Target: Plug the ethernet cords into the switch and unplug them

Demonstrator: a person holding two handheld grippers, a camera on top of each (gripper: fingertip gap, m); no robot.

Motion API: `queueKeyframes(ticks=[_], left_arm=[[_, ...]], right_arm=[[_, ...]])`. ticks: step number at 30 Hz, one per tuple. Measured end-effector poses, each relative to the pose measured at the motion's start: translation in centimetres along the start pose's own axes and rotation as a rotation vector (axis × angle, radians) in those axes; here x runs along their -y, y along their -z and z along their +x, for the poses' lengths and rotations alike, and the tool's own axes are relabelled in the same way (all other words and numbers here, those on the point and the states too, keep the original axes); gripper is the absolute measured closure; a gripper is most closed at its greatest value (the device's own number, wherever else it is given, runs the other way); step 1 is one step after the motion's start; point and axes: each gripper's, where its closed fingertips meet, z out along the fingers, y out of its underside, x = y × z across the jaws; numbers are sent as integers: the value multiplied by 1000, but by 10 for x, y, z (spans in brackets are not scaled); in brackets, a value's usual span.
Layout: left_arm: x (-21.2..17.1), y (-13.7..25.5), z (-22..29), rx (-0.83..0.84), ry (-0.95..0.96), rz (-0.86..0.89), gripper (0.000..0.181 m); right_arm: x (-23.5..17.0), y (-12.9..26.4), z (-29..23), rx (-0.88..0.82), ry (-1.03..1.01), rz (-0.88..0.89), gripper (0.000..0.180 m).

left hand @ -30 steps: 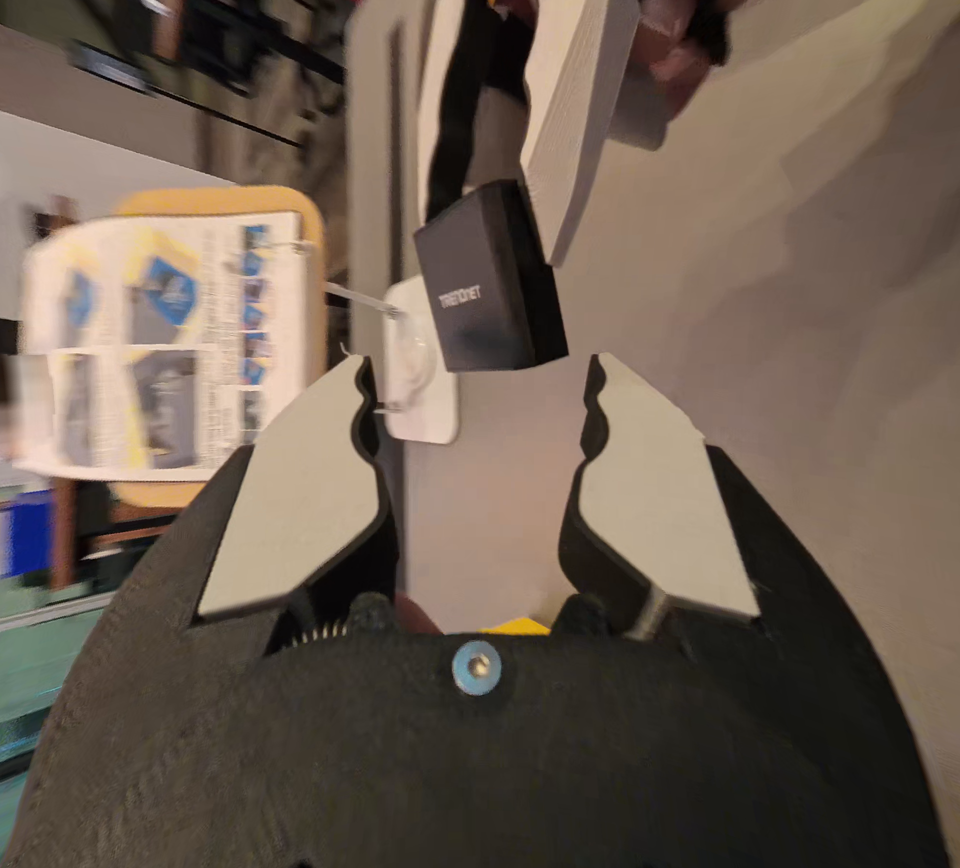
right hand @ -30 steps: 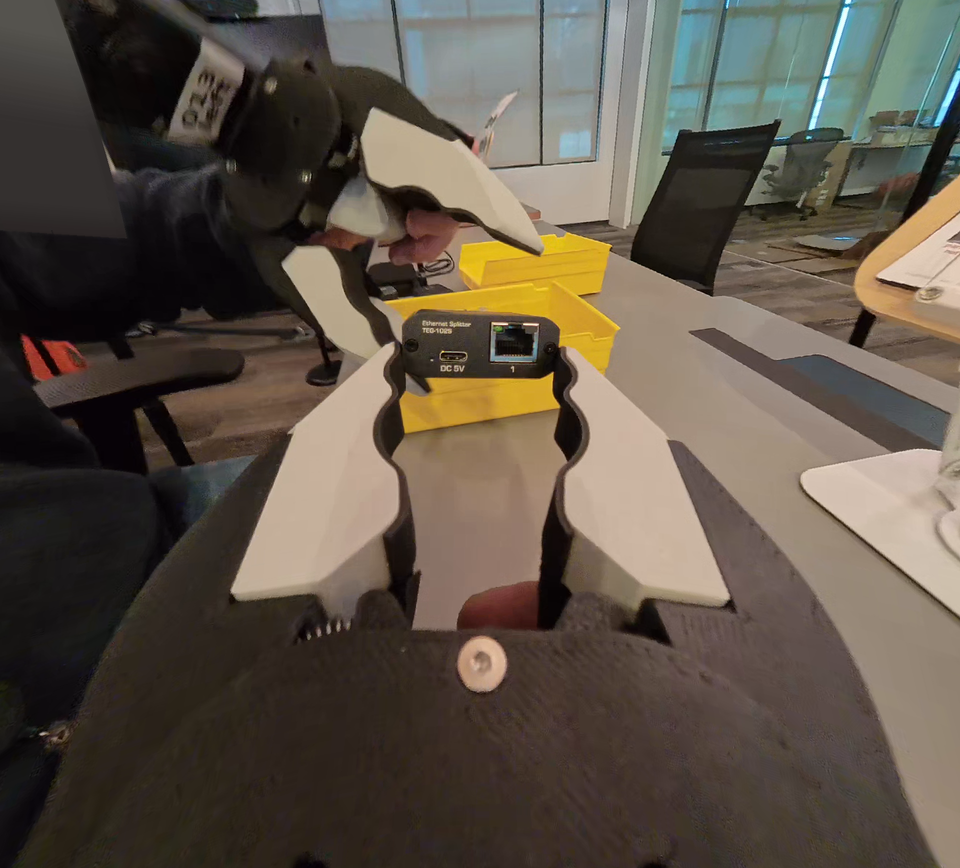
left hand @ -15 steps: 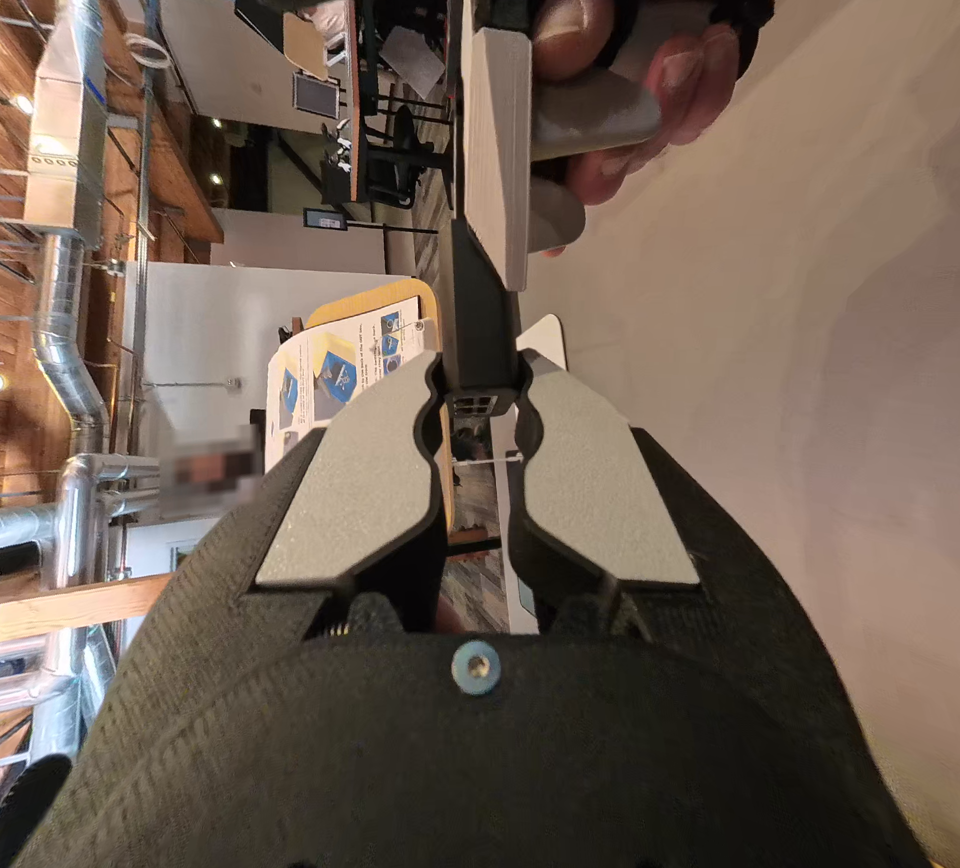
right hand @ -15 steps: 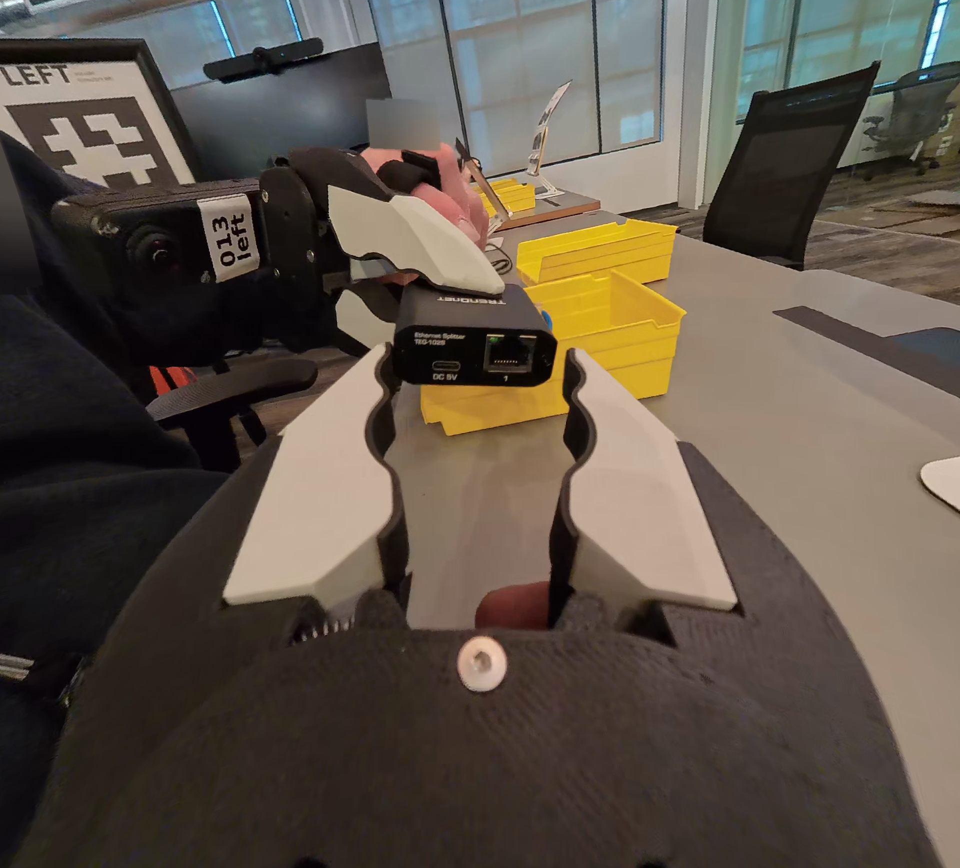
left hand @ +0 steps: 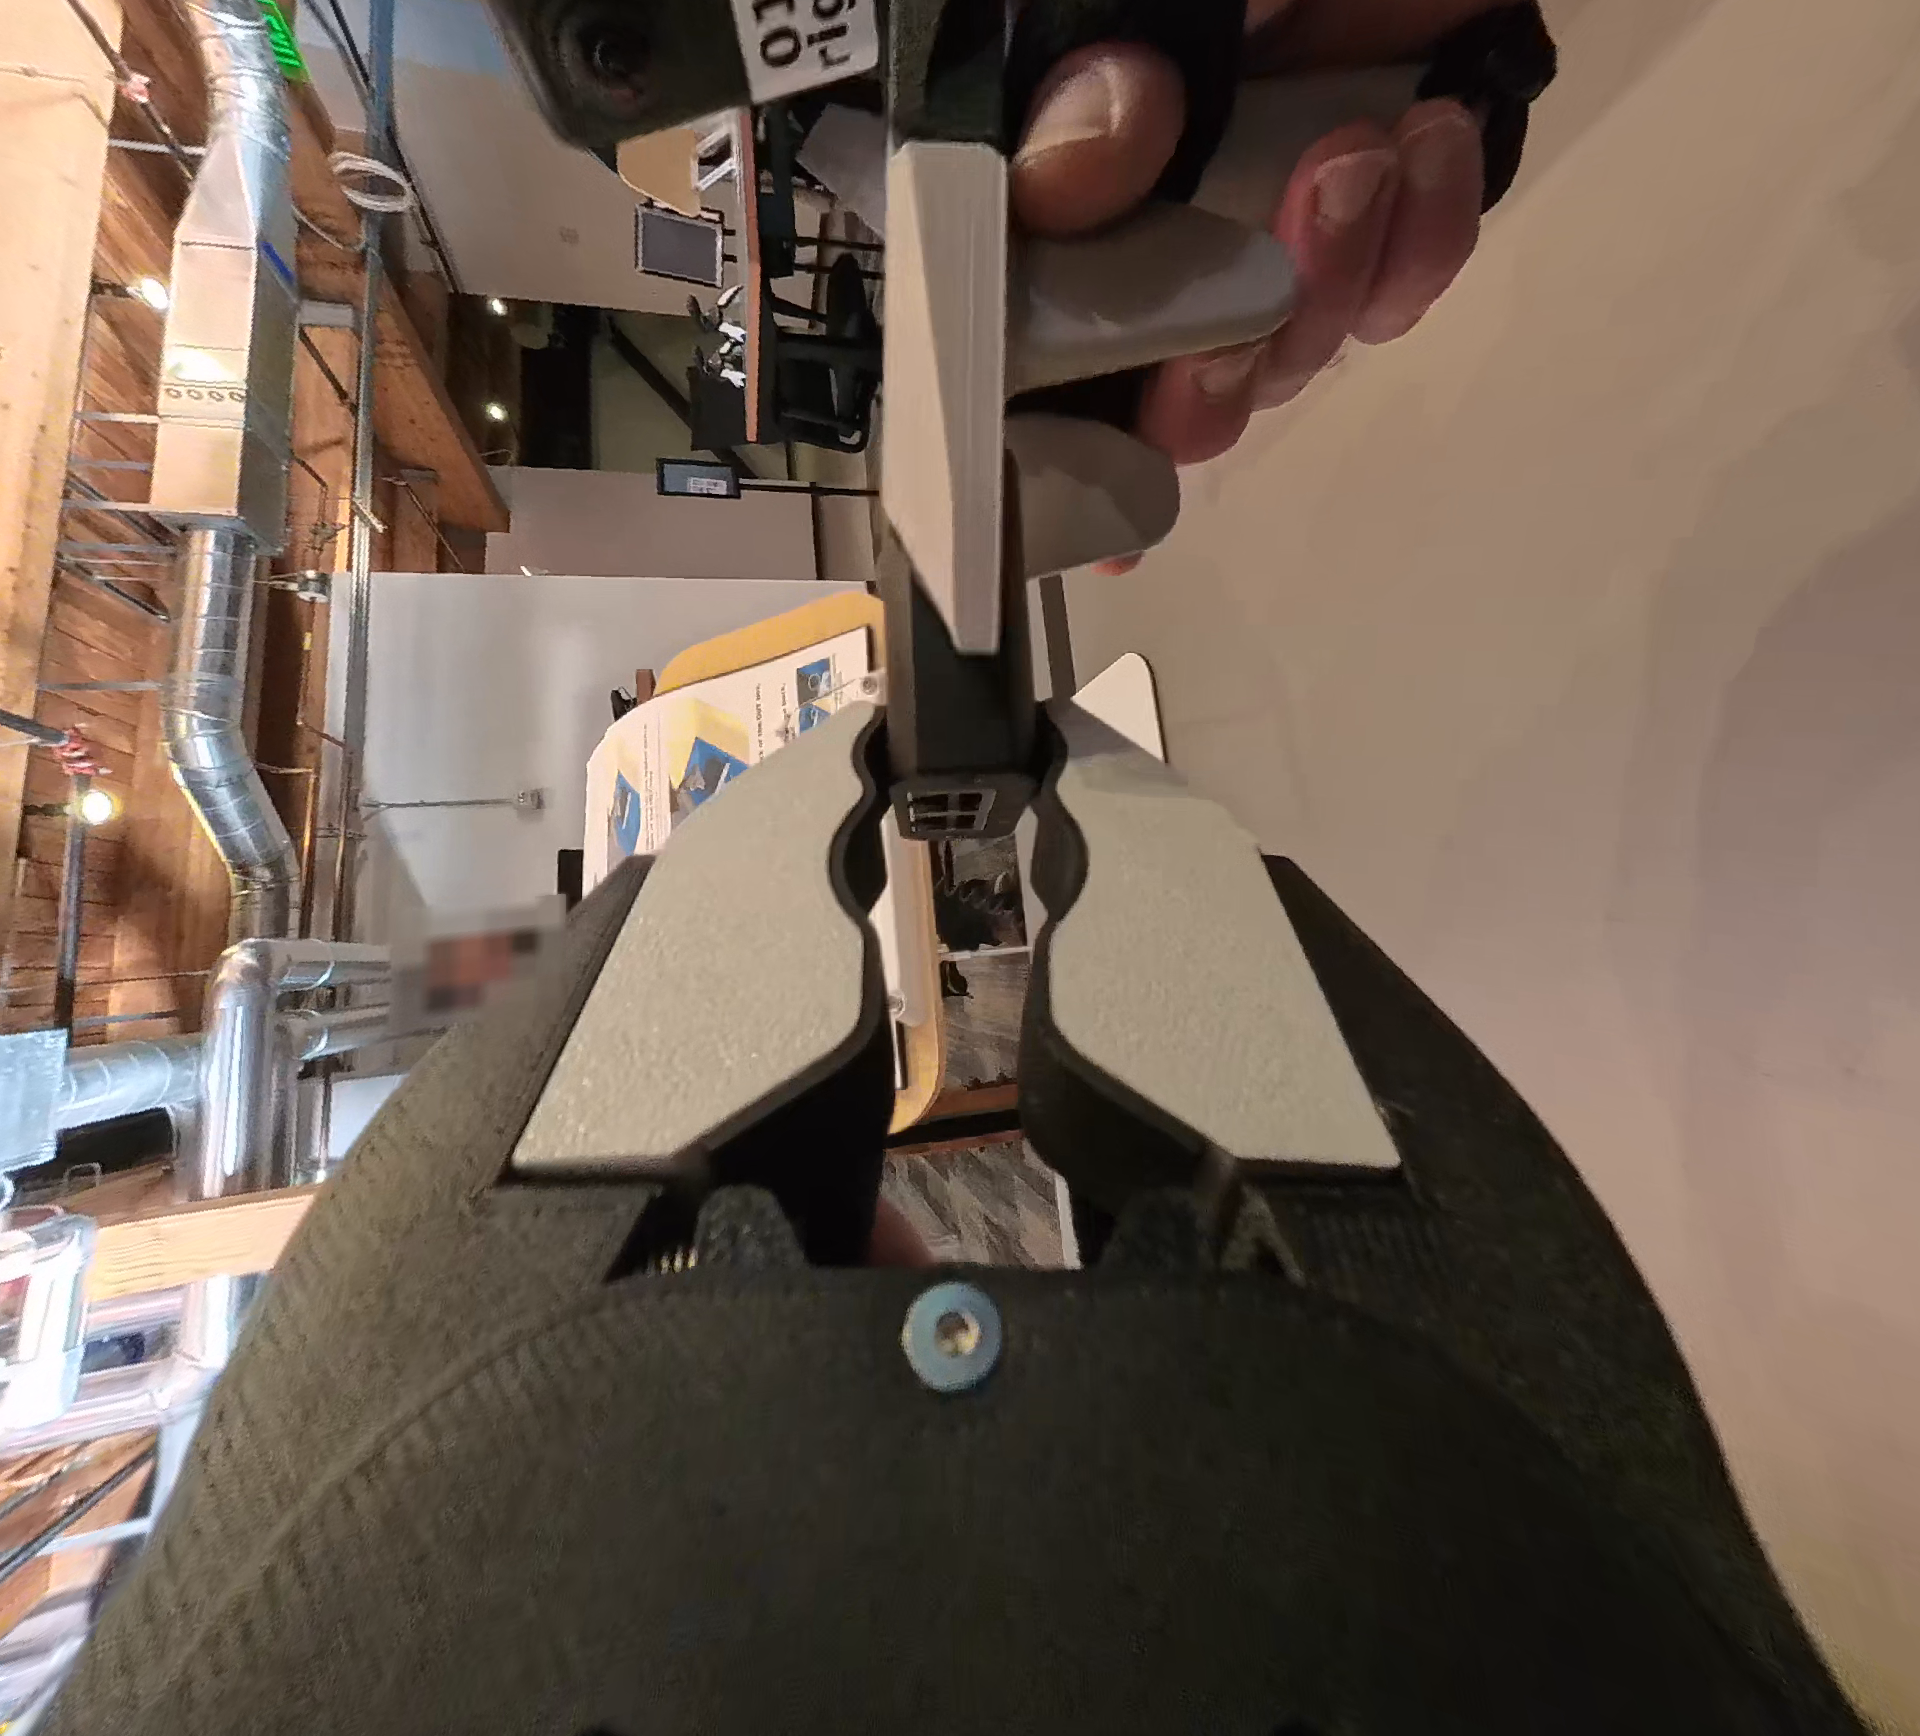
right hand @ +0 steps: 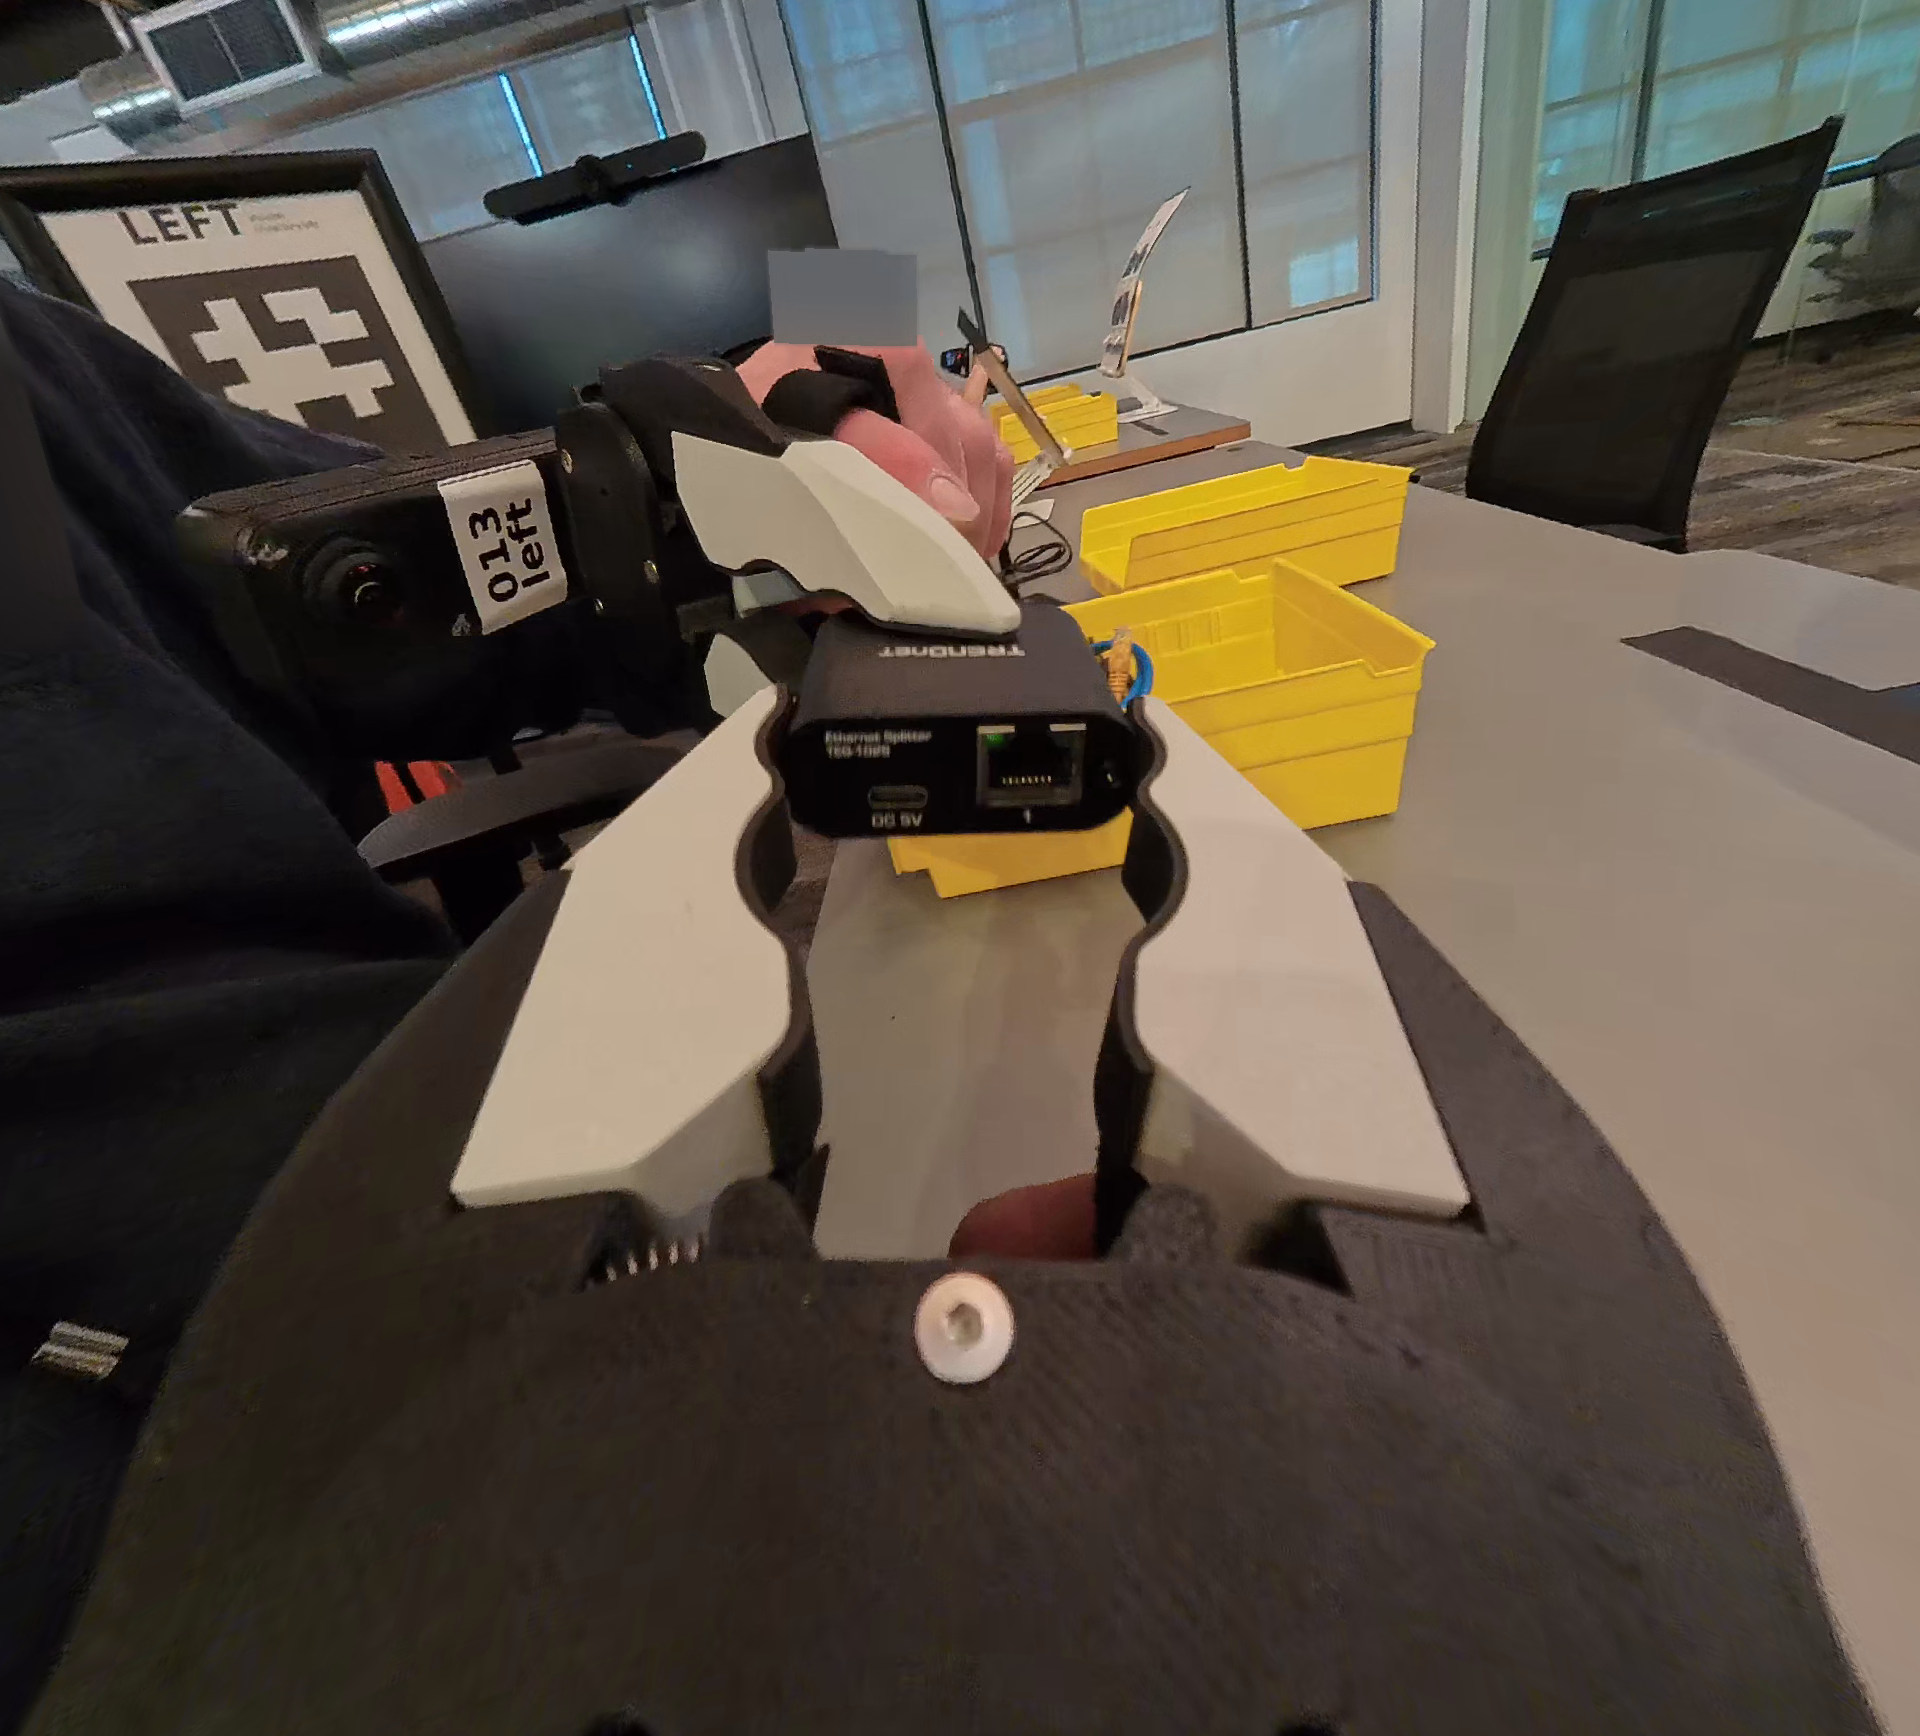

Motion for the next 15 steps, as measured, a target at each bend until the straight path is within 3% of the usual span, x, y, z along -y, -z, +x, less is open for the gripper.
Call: queueKeyframes(ticks=[11, 15], left_arm=[[0, -1, -1, 26, 20, -4, 156], [-14, 9, -10, 30, 80, -31, 136]], right_arm=[[-1, -1, 0, -16, 39, -17, 120], [2, 6, 3, -19, 16, 14, 120]])
